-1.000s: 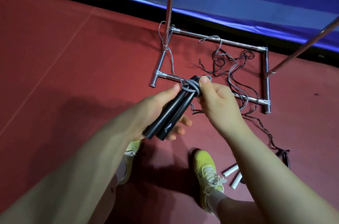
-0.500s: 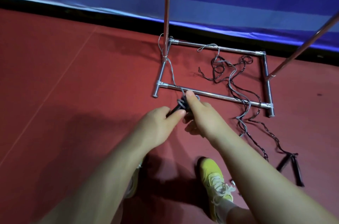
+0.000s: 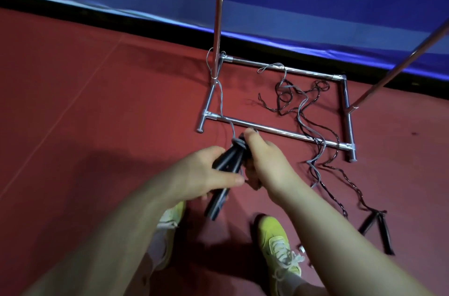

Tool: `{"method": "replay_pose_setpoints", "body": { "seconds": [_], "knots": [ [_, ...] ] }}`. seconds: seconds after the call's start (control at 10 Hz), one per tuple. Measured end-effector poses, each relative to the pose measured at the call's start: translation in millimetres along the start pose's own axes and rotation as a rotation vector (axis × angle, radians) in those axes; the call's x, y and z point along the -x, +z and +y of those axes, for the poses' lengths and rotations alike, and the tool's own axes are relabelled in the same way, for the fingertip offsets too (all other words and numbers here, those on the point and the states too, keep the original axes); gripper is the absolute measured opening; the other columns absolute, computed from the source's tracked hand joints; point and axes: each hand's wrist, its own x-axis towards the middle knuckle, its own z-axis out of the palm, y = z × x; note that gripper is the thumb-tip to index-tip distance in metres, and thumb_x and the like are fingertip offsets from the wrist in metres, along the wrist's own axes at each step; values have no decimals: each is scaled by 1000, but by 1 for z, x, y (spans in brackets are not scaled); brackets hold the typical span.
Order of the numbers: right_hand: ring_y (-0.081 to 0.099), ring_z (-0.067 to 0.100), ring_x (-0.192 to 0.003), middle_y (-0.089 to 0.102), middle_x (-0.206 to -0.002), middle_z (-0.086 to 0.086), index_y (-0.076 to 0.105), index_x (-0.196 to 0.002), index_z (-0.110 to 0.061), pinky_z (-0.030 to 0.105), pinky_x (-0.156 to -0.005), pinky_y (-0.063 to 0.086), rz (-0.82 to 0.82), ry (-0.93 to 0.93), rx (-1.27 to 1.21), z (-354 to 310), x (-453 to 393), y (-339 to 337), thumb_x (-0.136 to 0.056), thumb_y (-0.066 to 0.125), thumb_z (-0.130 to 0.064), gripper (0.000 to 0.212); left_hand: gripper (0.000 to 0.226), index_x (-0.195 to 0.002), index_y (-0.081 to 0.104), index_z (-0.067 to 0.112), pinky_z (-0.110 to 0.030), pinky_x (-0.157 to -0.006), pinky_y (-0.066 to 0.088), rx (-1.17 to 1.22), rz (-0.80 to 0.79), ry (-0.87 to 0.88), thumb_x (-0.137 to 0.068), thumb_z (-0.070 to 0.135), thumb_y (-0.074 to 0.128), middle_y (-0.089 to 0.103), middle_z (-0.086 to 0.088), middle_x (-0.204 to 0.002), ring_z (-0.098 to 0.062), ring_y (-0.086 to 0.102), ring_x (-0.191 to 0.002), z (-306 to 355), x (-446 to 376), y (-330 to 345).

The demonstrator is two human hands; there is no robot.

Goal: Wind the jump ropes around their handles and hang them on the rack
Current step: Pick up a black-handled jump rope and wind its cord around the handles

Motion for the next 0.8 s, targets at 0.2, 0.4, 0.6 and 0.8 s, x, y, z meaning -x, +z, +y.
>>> {"method": "replay_pose_setpoints", "body": {
  "seconds": [0.2, 0.4, 0.6, 0.8],
  "knots": [
    [36, 16, -37, 43, -45, 4, 50, -56, -17, 25, -41, 24, -76, -110, -271, -15, 4, -4, -91, 40, -39, 43, 22, -80, 58, 11, -22, -46, 47, 484, -181, -145, -94, 27, 53, 65, -3, -60, -14, 61, -48, 15, 11, 0],
    [35, 21, -42, 40, -43, 6, 44, -64, -11, 29, -46, 27, -197, -103, -282, 0, -11, -12, -82, 38, -49, 42, 38, -75, 59, 12, -21, -43, 40, 450, -131, -83, -81, 48, 48, 53, 0, -53, -13, 50, -41, 9, -2, 11],
    [50, 20, -45, 52, -58, 11, 53, -66, -7, 23, -45, 43, -255, -16, -212, 2, -10, -22, -99, 37, -43, 52, 58, -69, 61, 14, -19, -38, 37, 408, 36, -164, -70, 70, 44, 49, -2, -47, -17, 42, -34, 15, -4, 19],
    [49, 19, -38, 51, -41, 1, 58, -60, -9, 24, -47, 43, -148, -27, 215, 5, -10, -29, -99, 32, -50, 63, 61, -69, 55, 10, -18, -40, 36, 217, 205, -162, -93, 59, 30, 49, 1, -42, -15, 43, -32, 5, -14, 28]
  ]
}}
